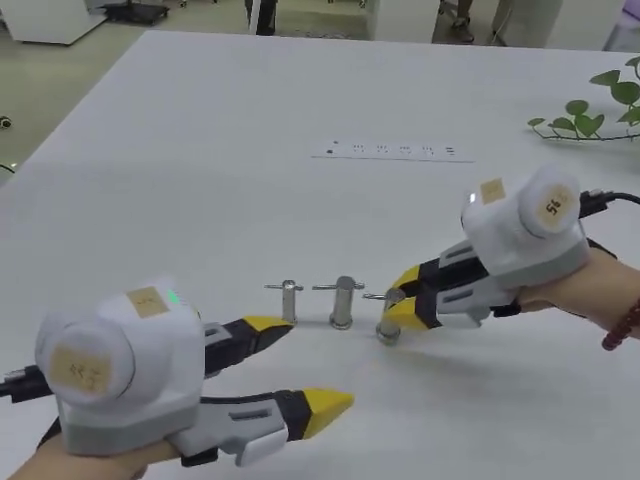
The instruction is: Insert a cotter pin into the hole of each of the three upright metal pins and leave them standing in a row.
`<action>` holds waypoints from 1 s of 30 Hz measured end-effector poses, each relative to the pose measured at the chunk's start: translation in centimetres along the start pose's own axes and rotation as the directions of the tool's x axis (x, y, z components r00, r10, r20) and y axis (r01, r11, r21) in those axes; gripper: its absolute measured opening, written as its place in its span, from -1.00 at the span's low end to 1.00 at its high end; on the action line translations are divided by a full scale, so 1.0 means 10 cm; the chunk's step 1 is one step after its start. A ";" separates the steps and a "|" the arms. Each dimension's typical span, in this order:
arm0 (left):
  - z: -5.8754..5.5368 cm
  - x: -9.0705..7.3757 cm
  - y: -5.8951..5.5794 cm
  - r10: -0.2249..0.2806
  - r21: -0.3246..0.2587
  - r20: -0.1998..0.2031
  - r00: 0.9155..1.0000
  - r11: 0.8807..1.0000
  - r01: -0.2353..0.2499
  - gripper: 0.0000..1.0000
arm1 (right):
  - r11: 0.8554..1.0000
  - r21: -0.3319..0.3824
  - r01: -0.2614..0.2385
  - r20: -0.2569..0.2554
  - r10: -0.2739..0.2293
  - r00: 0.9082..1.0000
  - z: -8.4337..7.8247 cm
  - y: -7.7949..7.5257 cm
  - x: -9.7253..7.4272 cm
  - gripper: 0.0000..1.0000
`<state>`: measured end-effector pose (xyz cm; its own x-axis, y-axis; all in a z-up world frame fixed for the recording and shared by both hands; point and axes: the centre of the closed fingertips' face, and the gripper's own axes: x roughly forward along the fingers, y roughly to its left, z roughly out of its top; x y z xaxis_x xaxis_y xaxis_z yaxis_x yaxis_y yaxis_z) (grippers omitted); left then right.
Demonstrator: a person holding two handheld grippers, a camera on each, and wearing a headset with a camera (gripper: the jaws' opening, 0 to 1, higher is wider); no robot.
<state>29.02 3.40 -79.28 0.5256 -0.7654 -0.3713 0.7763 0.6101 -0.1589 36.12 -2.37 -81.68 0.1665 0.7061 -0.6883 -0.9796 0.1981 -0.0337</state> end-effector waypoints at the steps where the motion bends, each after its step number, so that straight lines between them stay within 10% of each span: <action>1: 0.00 0.00 0.00 0.000 0.001 0.001 1.000 1.000 0.000 0.07 | 1.000 0.001 -0.001 -0.002 0.001 1.000 -0.01 -0.01 0.00 -0.73; 30: 0.02 -0.09 0.08 0.037 -0.013 -0.002 0.999 0.999 -0.037 0.09 | 0.999 -0.011 -0.047 -0.011 0.047 0.999 -0.08 -0.16 -0.02 -0.71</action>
<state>29.28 4.57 -78.88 0.5535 -0.7417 -0.3789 0.7514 0.6409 -0.1570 37.55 -3.39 -82.12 0.1187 0.7070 -0.6972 -0.9876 0.1567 -0.0092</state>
